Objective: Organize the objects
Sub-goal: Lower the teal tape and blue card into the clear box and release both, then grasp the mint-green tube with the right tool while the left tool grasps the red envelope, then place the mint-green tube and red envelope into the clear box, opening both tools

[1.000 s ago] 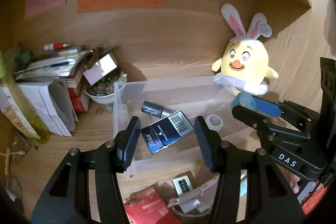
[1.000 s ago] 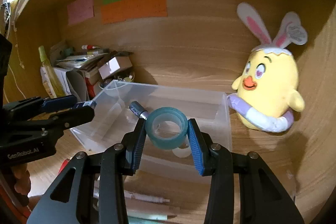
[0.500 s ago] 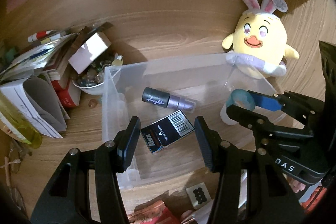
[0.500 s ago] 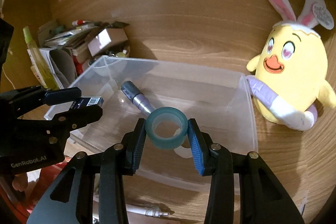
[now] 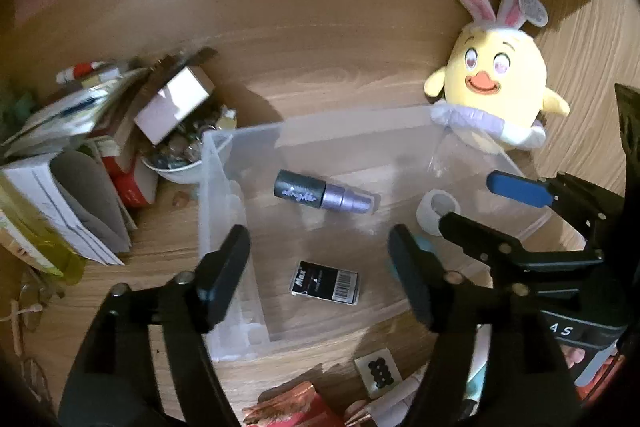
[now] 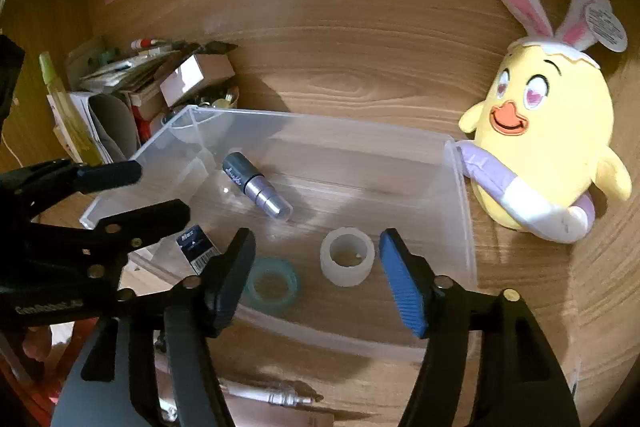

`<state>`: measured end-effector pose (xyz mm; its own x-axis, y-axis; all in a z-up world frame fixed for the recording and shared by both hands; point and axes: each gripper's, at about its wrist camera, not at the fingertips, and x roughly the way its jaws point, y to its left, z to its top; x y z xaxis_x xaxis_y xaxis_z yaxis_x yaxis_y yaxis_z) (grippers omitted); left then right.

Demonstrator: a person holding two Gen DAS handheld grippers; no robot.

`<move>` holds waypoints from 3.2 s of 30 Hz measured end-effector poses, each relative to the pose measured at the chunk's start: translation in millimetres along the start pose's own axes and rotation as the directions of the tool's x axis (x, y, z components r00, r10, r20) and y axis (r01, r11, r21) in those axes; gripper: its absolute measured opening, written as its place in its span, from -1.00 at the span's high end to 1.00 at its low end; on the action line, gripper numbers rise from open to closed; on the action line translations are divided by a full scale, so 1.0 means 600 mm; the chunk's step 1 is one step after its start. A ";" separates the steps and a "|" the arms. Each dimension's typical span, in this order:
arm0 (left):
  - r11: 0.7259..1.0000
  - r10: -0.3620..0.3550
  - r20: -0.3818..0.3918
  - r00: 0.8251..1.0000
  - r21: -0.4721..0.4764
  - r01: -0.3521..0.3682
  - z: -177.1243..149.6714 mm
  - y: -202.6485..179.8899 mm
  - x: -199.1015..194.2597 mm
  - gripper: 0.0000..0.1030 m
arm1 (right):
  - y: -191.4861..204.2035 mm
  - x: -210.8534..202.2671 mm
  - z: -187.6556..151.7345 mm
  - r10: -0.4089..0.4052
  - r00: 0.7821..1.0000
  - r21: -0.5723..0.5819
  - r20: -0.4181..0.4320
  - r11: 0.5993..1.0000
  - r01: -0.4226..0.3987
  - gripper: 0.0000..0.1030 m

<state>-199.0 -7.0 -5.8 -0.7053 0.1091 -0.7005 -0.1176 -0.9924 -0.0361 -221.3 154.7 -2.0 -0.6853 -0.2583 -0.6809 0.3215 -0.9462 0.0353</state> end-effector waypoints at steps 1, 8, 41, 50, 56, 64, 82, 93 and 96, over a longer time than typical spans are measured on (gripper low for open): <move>1.000 0.000 0.006 1.000 0.002 0.000 0.000 0.000 -0.006 -0.47 | -0.001 -0.005 -0.001 -0.005 1.000 0.004 0.006 1.000 0.005 -0.34; 1.000 -0.004 0.058 0.998 0.021 0.003 -0.018 -0.008 -0.056 -0.76 | 0.002 -0.059 -0.010 -0.018 0.998 0.018 0.058 1.000 0.017 -0.54; 0.998 -0.029 -0.183 0.983 -0.064 0.018 -0.181 0.033 -0.040 -0.88 | -0.013 -0.087 -0.192 0.044 0.991 0.167 -0.123 0.986 -0.023 -0.60; 0.997 -0.009 -0.203 0.979 -0.082 -0.008 -0.188 0.066 -0.042 -0.88 | 0.002 -0.085 -0.201 0.040 0.988 0.150 -0.147 0.989 -0.018 -0.60; 0.994 -0.017 -0.222 0.975 -0.112 -0.008 -0.184 0.088 -0.034 -0.87 | 0.021 -0.079 -0.199 0.038 0.987 0.118 -0.157 0.993 -0.020 -0.64; 0.994 -0.002 -0.200 0.980 -0.107 -0.019 -0.166 0.078 -0.015 -0.76 | 0.040 -0.070 -0.198 0.004 0.986 0.061 -0.165 0.998 0.006 -0.64; 0.994 0.008 -0.123 0.992 -0.104 -0.020 -0.156 0.077 -0.042 -0.06 | 0.031 -0.078 -0.201 -0.047 0.992 0.063 -0.117 0.997 0.054 -0.39; 0.995 0.011 -0.017 1.000 -0.103 -0.013 -0.128 0.068 -0.103 -0.05 | 0.005 -0.123 -0.143 -0.071 0.997 0.072 0.011 0.995 0.070 -0.39; 0.995 0.008 0.016 1.000 -0.097 -0.006 -0.114 0.062 -0.118 -0.05 | 0.007 -0.133 -0.123 -0.072 0.996 0.060 0.051 0.996 0.069 -0.39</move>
<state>-105.8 -55.3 -6.5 -0.7174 0.1025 -0.6891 -0.0450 -0.9939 -0.1010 -116.9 185.5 -1.2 -0.7391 -0.1994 -0.6434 0.2339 -0.9717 0.0325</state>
